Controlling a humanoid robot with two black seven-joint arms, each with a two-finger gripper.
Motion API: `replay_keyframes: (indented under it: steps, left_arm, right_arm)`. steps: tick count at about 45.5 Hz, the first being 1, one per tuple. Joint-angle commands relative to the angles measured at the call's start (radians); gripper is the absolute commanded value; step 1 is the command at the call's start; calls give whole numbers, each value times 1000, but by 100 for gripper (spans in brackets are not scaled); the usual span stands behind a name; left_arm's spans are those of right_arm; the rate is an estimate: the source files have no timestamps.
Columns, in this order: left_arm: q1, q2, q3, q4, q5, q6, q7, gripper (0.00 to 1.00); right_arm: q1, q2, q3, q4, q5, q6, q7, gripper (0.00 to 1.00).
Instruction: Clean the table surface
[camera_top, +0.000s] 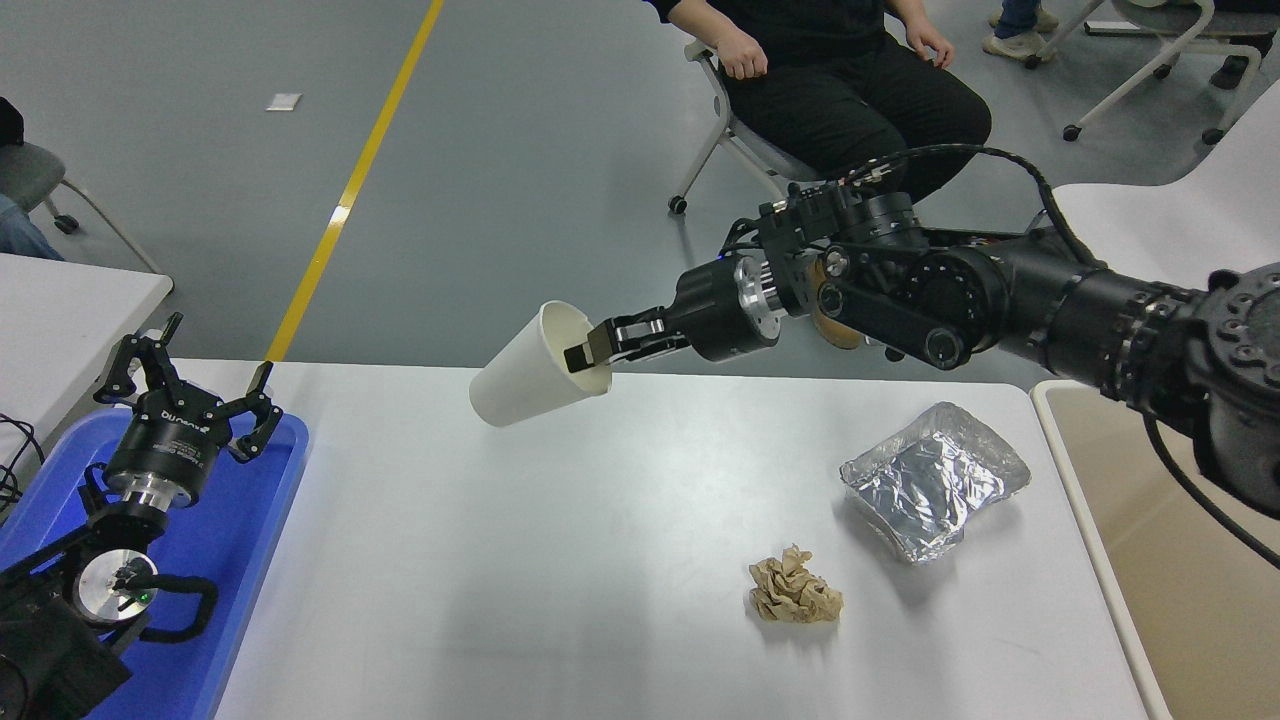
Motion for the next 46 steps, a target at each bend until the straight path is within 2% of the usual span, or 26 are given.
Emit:
replay_keyframes:
  steps: [1,10,18,28,46]
  left_arm:
    - [0,0,-1,0,0,0,0,100]
    - [0,0,0,0,0,0,0,100]
    - [0,0,-1,0,0,0,0,100]
    - [0,0,0,0,0,0,0,100]
    - [0,0,0,0,0,0,0,100]
  right_arm:
    - [-13,-109,5,-25,144,0,1,0]
    - [-28,-231,5,-35,264,-1,1,0]
    - [-64,-326,5,-119,354,3,1,0]
    - [-168,-501,5,-208,376,4,1,0]
    - [-421,-518,39,-597,405,-1,1,0]
